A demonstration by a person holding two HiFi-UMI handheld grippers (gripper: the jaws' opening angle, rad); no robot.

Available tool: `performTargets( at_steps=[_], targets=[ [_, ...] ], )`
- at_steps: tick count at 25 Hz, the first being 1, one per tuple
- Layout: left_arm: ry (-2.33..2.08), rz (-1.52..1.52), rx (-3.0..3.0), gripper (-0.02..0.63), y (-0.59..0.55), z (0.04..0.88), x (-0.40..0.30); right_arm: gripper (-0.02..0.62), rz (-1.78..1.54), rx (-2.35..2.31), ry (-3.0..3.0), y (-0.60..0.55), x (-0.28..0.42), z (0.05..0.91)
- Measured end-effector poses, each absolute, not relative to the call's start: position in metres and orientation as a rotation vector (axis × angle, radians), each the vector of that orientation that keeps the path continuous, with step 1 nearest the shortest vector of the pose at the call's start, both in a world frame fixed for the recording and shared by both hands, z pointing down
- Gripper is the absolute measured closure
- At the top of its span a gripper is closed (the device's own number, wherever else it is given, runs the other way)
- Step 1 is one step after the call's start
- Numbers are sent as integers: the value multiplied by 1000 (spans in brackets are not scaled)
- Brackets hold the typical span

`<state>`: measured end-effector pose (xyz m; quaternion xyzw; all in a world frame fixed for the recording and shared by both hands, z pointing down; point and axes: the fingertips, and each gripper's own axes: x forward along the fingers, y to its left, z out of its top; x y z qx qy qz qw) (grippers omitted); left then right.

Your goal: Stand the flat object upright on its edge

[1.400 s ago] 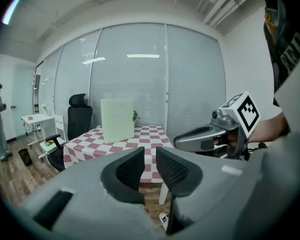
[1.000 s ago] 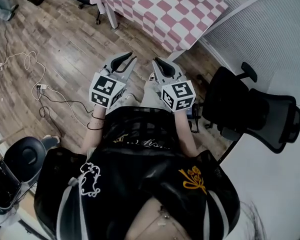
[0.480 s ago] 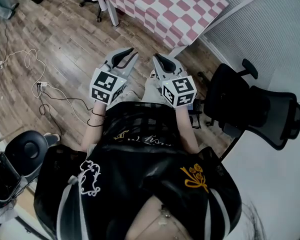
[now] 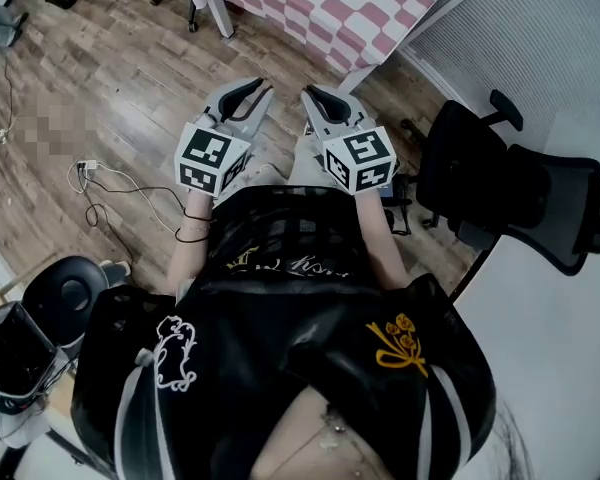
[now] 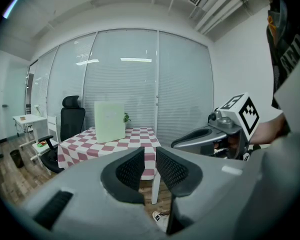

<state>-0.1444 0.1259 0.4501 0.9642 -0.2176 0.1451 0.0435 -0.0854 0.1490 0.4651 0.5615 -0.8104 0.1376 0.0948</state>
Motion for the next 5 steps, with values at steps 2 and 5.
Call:
performTargets(
  at_steps=[2,5],
  targets=[
    [-675,441,2947,523,125,451,-145,561,399,1654,-2412,148,-88,465],
    [-692,432,2939,523,123,451,-146,563,384,1638,-2423,145,-89,466]
  ],
)
